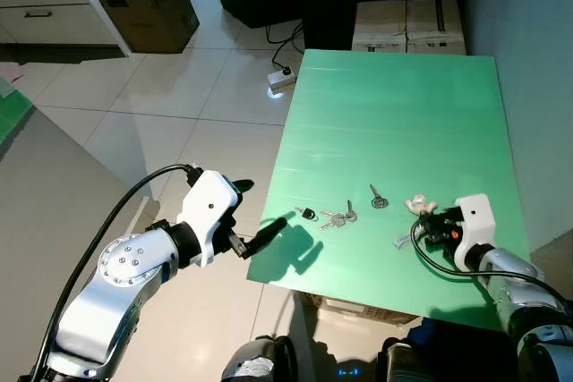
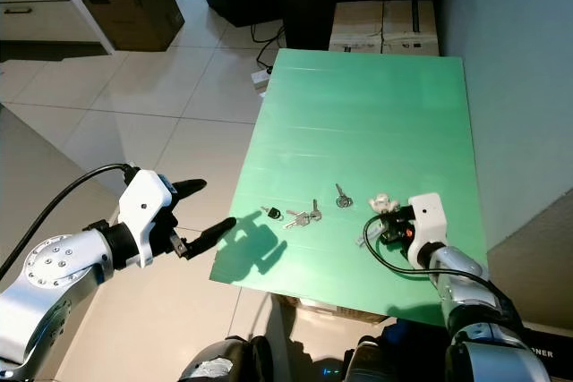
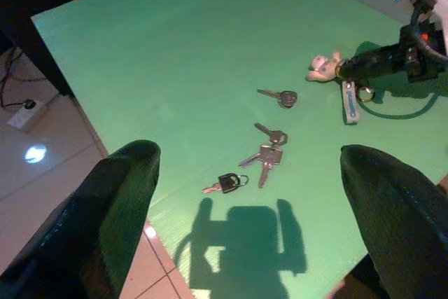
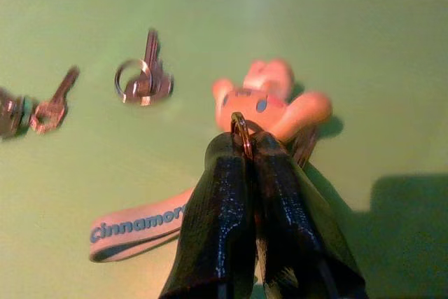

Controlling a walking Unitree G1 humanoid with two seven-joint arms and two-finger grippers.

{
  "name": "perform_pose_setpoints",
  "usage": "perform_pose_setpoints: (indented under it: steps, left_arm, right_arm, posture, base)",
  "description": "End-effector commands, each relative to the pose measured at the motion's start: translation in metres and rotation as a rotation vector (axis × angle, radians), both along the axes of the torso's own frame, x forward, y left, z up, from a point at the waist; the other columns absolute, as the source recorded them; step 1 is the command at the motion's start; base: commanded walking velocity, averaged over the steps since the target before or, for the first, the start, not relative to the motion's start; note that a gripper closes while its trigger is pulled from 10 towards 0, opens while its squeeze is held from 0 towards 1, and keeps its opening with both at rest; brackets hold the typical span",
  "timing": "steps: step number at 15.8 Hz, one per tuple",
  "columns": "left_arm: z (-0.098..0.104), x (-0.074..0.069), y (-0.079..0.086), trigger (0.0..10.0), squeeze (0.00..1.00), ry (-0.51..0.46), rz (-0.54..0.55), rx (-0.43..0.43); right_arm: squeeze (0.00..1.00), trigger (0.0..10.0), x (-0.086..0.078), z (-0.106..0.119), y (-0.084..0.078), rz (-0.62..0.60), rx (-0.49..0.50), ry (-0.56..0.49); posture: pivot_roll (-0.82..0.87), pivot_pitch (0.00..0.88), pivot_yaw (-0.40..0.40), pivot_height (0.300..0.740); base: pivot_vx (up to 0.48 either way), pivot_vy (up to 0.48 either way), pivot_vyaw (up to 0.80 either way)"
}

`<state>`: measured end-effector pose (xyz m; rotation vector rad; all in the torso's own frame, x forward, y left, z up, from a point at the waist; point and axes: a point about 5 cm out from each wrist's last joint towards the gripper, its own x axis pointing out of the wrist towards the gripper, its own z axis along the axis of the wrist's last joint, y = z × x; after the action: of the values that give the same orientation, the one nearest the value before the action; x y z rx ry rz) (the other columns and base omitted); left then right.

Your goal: Hang keys on a hook

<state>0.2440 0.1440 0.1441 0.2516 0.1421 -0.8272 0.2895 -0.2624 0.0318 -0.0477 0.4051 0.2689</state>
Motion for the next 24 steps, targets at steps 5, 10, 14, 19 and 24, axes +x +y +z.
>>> perform_pose_setpoints:
  steps: [5, 10, 14, 19, 24]
  left_arm:
    - [-0.003, 0.018, 0.011, 10.0, 0.0, -0.06, 0.186, 0.01]
    - [-0.009, 0.032, 0.002, 10.0, 0.0, -0.086, 0.352, -0.144]
    - [-0.014, 0.032, -0.009, 10.0, 0.0, -0.099, 0.383, -0.189]
    - [-0.017, 0.031, -0.008, 10.0, 0.0, -0.116, 0.409, -0.188]
    - [-0.01, 0.041, 0.004, 10.0, 0.0, -0.185, 0.578, -0.23]
  right_arm:
    - [0.0, 0.0, 0.012, 0.034, 0.021, -0.112, -0.086, -0.348]
    - [0.0, 0.0, 0.013, 0.073, 0.048, -0.166, -0.444, -0.588]
    - [0.0, 0.0, 0.013, 0.086, 0.072, -0.109, -0.669, -0.713]
    - [0.0, 0.0, 0.011, 0.091, 0.084, -0.133, -0.686, -0.749]
    - [0.0, 10.0, 0.003, 0.089, 0.099, -0.231, -0.058, -0.519]
  posture:
    - [0.03, 0.134, 0.184, 0.74]
    - [-0.04, 0.067, 0.121, 0.74]
    - [-0.05, 0.027, 0.072, 0.74]
    - [-0.07, 0.001, 0.061, 0.74]
    - [-0.1, 0.0, 0.078, 0.74]
  base:
    - [0.0, 0.0, 0.0]
    - [0.0, 0.0, 0.0]
    - [0.0, 0.0, 0.0]
    - [0.0, 0.0, 0.0]
    - [0.0, 0.0, 0.0]
